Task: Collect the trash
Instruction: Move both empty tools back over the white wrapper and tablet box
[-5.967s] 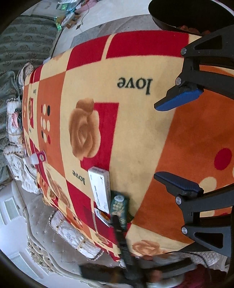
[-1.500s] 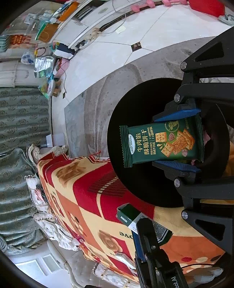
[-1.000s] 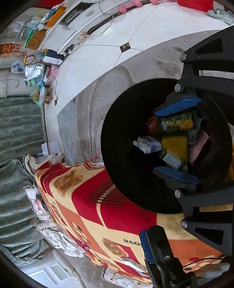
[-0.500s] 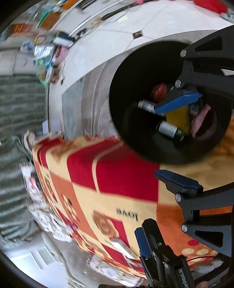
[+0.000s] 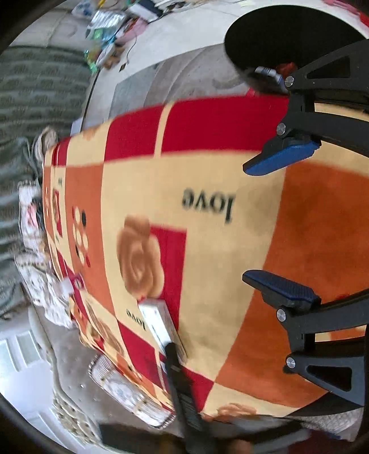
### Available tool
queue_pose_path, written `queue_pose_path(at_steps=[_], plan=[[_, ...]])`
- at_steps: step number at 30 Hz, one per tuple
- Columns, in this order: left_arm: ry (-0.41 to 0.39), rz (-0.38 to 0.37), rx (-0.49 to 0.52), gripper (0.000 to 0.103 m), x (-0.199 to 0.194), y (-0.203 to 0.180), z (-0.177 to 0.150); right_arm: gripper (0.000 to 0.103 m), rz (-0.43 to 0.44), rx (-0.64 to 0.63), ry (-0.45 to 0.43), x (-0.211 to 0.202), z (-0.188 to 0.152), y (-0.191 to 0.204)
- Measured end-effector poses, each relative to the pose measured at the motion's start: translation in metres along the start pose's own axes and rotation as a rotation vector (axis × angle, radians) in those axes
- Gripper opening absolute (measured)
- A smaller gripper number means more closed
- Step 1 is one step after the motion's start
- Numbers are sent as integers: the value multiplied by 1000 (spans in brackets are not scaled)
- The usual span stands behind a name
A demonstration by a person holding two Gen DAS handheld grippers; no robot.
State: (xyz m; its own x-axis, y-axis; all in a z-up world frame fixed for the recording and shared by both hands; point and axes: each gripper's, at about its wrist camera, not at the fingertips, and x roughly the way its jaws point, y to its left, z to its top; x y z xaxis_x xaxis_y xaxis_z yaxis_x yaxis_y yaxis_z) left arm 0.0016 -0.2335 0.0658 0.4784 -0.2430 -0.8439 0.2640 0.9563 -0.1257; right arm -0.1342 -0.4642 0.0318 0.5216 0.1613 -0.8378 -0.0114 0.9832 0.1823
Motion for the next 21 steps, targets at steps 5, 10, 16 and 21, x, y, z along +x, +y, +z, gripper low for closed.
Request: queue_pose_path(at_steps=[5, 10, 16, 21], plan=[[88, -22, -25, 50, 32, 11, 18, 69, 16, -11, 6, 8, 6, 15], [134, -153, 3, 50, 21, -7, -9, 70, 9, -15, 15, 12, 13, 19], [139, -206, 50, 50, -1, -18, -39, 70, 12, 22, 12, 18, 28, 17], [36, -186, -14, 50, -38, 21, -34, 70, 80, 22, 19, 27, 37, 43]])
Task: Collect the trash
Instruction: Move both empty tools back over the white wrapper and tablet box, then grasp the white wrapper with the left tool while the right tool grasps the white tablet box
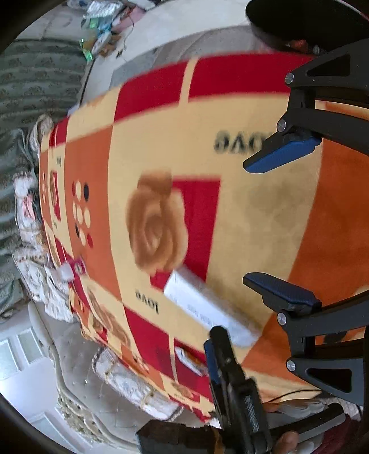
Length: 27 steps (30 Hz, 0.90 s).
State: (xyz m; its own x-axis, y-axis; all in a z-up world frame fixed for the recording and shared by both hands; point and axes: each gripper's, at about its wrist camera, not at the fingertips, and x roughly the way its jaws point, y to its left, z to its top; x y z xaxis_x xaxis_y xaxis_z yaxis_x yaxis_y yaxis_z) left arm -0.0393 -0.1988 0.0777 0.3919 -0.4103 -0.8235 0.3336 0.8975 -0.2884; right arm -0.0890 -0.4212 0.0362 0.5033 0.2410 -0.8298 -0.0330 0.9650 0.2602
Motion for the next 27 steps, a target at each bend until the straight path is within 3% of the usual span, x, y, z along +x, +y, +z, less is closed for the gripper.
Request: queue_pose_path(at_steps=[4, 7, 11, 14, 16, 17, 18, 19, 20, 27], plan=[[-75, 168, 31, 53, -21, 40, 3, 70, 56, -28, 8, 18, 10, 30], [-73, 244, 30, 54, -19, 69, 2, 70, 88, -23, 13, 36, 21, 51], [-19, 218, 22, 54, -2, 91, 2, 75, 48, -42, 51, 69, 33, 73], [0, 220, 24, 54, 10, 93, 4, 75, 29, -134, 31, 74, 36, 92], [1, 207, -6, 53, 16, 97, 5, 64, 17, -202, 30, 76, 32, 99], [8, 191, -28, 52, 19, 99, 6, 63, 19, -225, 20, 74, 30, 98], [7, 187, -44, 47, 21, 99, 6, 62, 31, -219, 19, 73, 28, 94], [4, 193, -59, 27, 21, 99, 6, 57, 37, -209, 17, 72, 28, 90], [8, 192, -65, 17, 21, 99, 6, 56, 38, -202, 13, 69, 27, 85], [-3, 118, -52, 13, 16, 68, -8, 47, 63, -176, 20, 48, 13, 64]])
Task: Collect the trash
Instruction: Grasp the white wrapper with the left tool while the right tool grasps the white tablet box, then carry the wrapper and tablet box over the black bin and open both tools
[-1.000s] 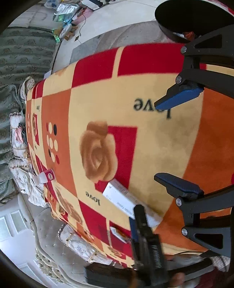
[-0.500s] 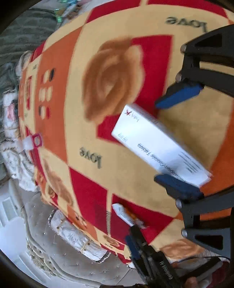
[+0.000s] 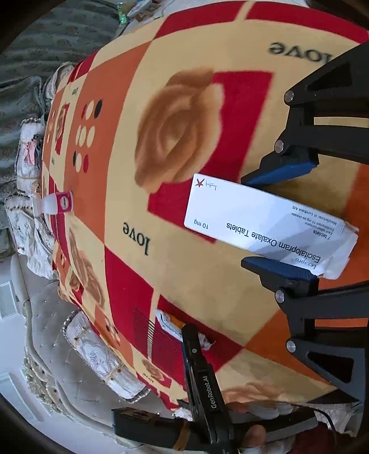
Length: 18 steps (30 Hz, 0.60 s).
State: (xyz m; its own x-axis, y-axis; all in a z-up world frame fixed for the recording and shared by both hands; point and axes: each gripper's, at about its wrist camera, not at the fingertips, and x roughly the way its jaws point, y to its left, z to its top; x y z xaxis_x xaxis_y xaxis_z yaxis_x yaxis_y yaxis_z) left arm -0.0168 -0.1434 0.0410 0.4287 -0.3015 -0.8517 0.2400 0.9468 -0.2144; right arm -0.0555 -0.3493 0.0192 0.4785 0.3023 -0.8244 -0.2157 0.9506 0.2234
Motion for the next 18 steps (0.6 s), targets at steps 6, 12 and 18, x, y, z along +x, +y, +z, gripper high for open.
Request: queue_pose_path(at_steps=[6, 12, 18], plan=[[-10, -51, 53, 13, -8, -43, -15, 47, -19, 14, -2, -22, -21, -11], [-25, -57, 104, 13, -18, -78, -28, 47, -24, 41, -38, -47, -36, -20], [-39, -66, 158, 13, -26, -116, -39, 47, -32, 71, -66, -70, -52, -33]])
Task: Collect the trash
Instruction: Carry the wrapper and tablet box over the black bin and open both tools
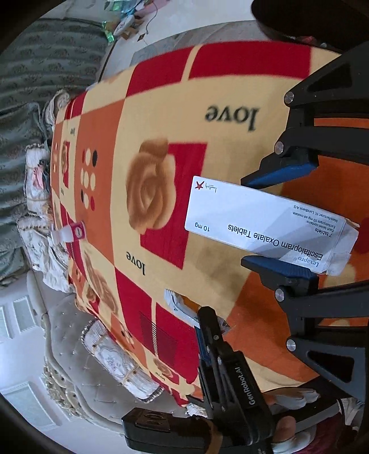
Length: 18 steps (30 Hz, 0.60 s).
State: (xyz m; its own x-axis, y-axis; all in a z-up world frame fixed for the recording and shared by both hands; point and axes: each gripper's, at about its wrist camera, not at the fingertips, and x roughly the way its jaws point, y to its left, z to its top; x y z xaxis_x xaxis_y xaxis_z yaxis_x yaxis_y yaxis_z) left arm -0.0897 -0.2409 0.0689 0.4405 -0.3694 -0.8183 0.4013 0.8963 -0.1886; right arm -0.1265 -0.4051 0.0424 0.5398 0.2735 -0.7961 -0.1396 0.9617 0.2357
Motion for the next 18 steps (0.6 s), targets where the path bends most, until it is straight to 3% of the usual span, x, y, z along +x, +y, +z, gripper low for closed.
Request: queue_pose_path(at_steps=[9, 18], plan=[[-8, -41, 90, 13, 2, -64, 1, 47, -52, 50, -41, -38, -21, -36], [9, -110, 202, 13, 18, -144, 5, 47, -145, 153, -84, -82, -49, -98]])
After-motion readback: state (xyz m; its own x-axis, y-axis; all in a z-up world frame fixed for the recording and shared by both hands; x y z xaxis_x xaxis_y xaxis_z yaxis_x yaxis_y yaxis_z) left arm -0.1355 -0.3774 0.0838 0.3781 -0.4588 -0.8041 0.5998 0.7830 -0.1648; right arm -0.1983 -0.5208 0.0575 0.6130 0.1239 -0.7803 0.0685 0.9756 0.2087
